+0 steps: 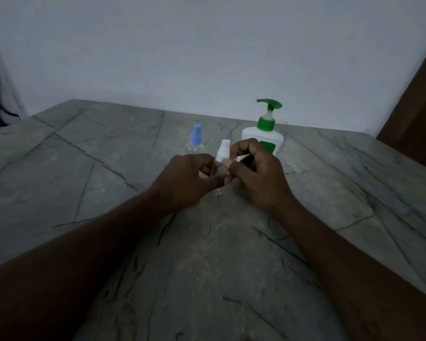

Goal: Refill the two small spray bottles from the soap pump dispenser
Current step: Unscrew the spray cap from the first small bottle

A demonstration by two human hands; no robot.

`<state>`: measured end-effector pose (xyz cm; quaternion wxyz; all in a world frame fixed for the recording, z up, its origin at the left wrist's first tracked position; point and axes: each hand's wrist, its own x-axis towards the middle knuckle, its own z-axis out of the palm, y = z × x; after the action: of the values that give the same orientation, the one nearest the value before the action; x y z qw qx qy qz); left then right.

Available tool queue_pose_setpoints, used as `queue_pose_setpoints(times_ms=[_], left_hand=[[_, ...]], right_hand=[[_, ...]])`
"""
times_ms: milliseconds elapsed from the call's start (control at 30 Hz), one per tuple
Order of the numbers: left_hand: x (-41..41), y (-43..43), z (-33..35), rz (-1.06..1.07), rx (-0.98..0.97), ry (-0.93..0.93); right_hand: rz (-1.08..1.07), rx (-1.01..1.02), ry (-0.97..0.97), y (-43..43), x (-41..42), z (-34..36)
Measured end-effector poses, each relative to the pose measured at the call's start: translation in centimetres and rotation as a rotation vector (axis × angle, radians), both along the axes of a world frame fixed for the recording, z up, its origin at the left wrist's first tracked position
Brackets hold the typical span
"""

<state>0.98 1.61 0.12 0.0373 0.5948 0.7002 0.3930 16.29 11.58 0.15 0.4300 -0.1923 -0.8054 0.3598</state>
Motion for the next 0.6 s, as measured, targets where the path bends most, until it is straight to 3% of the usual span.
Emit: queue_pose_setpoints(times_ms=[133, 600], left_hand=[[0.22, 0.17, -0.36, -0.022, -0.007, 0.044], [0.68, 0.03, -0.13, -0.047, -0.043, 0.044]], right_hand=[[-0.136, 0.060, 0.008, -0.11, -0.29, -0.30], [-0.204, 0.084, 0.022, 0.04, -0.77, -0.41]])
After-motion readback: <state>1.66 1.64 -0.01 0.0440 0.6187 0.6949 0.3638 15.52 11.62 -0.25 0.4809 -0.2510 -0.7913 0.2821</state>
